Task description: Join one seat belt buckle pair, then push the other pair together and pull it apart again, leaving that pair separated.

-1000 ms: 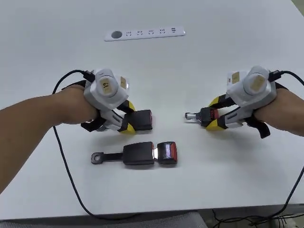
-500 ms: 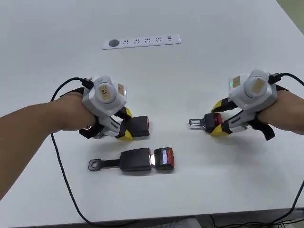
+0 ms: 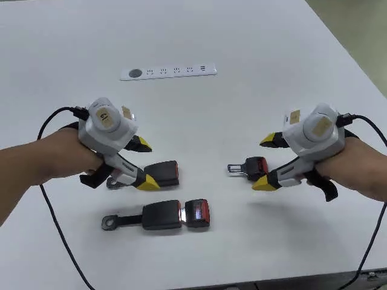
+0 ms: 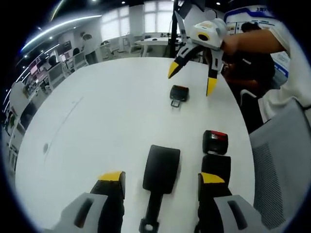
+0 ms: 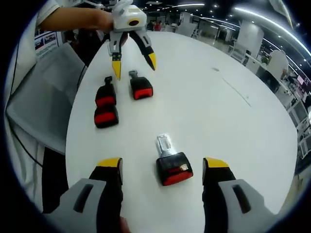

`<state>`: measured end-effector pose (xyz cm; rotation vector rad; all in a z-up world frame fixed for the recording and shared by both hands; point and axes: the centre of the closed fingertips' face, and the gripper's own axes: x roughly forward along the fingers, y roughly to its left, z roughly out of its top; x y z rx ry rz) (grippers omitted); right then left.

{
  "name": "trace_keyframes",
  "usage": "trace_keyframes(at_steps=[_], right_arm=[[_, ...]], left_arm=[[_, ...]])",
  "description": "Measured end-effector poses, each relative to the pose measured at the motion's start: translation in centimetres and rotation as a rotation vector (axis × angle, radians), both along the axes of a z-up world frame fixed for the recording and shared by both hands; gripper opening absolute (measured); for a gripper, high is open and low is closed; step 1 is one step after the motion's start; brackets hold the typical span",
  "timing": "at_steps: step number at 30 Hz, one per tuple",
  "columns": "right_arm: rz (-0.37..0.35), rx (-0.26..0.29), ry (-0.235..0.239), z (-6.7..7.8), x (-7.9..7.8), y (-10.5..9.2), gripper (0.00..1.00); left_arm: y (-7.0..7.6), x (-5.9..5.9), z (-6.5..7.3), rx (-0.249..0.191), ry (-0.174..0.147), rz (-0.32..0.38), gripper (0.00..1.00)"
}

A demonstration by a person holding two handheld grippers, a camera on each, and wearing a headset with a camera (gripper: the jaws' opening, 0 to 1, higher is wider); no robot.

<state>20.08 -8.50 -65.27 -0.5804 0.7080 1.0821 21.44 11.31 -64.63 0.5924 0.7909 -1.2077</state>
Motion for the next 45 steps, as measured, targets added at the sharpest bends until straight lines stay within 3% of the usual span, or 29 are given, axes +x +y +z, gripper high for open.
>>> trace_keyframes(at_steps=[3,5,9,11,14,20,24,26,30,33,40,45], right_arm=[[-0.019,0.031,-0.051,1.7,-1.1,1.3,0.73],[-0.043,0.062,-0.048,2.3,-1.7,1.9,0.76],[-0.079,0.09,-0.067,3.0,-3.0,2.6,0.85],[-0.115,0.125,-0.065,3.4,-3.4,2.7,0.86],[-0.136,0.132,-0.072,3.5,-4.2,2.4,0.89],[-0.191,0.133,-0.06,2.9,-5.6,0.6,0.91],[-0.235,0.117,-0.073,2.6,-6.1,-1.2,0.96],[-0.27,0.122,-0.063,2.5,-6.4,-1.9,0.98],[-0.303,0.123,-0.07,2.7,-7.1,-2.6,1.0],[-0.323,0.128,-0.063,2.7,-7.3,-3.0,1.0],[-0.348,0.12,-0.085,2.9,-7.5,-3.1,1.0],[-0.333,0.119,-0.069,2.8,-7.6,-2.9,1.0]], left_arm=[[0.6,-1.3,0.8,-0.02,-0.027,0.038,0.68],[0.9,-2.7,1.4,-0.042,-0.032,0.076,0.71],[2.2,-4.0,2.3,-0.101,-0.07,0.169,0.77],[3.1,-4.7,2.2,-0.114,-0.071,0.196,0.8],[4.2,-5.9,2.0,-0.097,-0.081,0.226,0.84],[6.7,-7.5,1.7,-0.107,-0.077,0.321,0.89],[7.3,-8.7,1.6,-0.105,-0.078,0.359,0.95],[8.3,-8.6,1.6,-0.104,-0.094,0.397,1.0],[10.2,-8.9,1.2,-0.105,-0.093,0.448,1.0],[11.3,-9.4,0.9,-0.079,-0.1,0.466,1.0],[11.0,-10.1,0.7,-0.096,-0.095,0.498,1.0],[10.8,-10.4,0.7,-0.097,-0.101,0.496,1.0]])
